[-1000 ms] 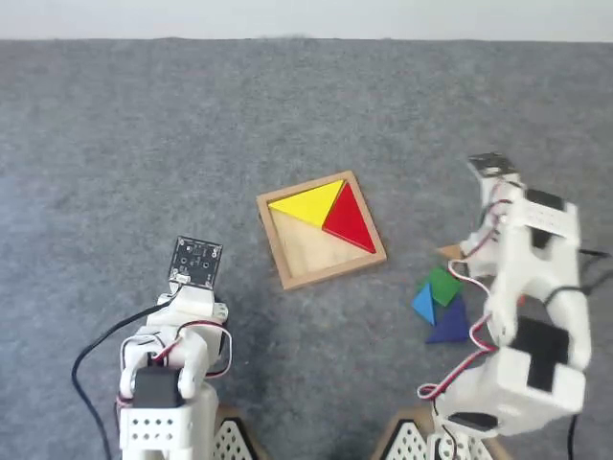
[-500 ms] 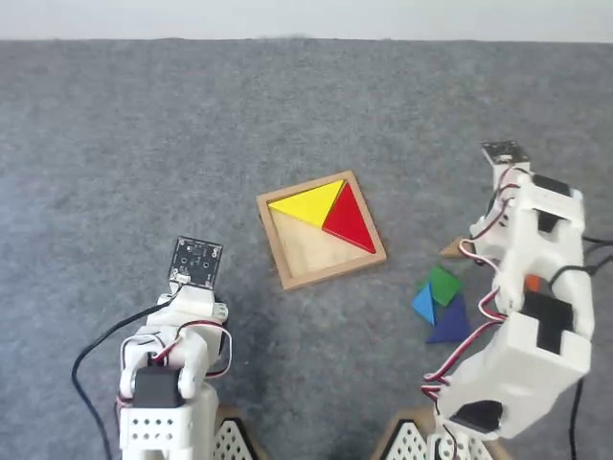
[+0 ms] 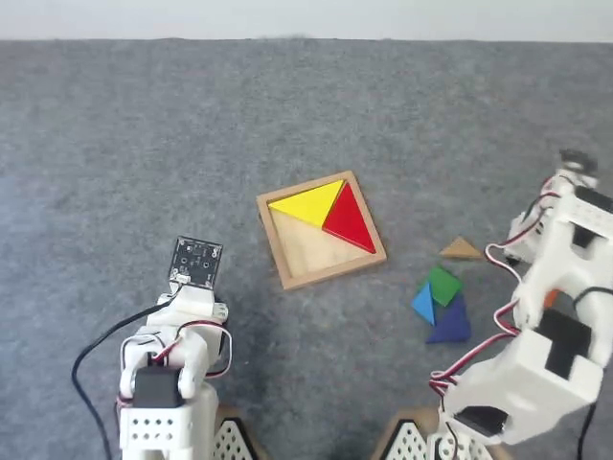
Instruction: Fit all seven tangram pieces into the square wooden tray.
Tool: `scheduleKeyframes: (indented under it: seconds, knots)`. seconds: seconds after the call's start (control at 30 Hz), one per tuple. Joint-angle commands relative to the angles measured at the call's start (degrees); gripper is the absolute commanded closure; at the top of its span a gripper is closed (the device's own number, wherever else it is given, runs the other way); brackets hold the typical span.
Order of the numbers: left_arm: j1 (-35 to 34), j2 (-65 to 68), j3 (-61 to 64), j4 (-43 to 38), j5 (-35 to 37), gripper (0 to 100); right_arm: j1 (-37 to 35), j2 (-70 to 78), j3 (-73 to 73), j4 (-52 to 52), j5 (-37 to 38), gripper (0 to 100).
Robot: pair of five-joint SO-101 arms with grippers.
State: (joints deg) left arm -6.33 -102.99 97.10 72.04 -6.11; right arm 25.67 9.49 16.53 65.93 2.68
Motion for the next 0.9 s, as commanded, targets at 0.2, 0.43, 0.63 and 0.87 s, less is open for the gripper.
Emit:
scheduleKeyframes:
  seconds: [0.2,0.43,0.63,0.87]
  knots:
    - [-0.2,-1.1,-0.7,0.3,0.5,99,3.2,3.2,-3.9,-4.0,-16.2,72.3]
    - [-0.2,-1.1,-0.7,0.3,0.5,99,4.8,17.5,-12.7,-3.6,-15.9,72.4]
    - [-0.2,-1.1,-0.7,0.3,0.5,99,5.6,21.1,-16.6,-1.7,-13.9,83.7]
    - [-0.2,-1.1,-0.7,0.3,0.5,99,5.4,20.5,-16.9,-1.8,-9.8,98.0]
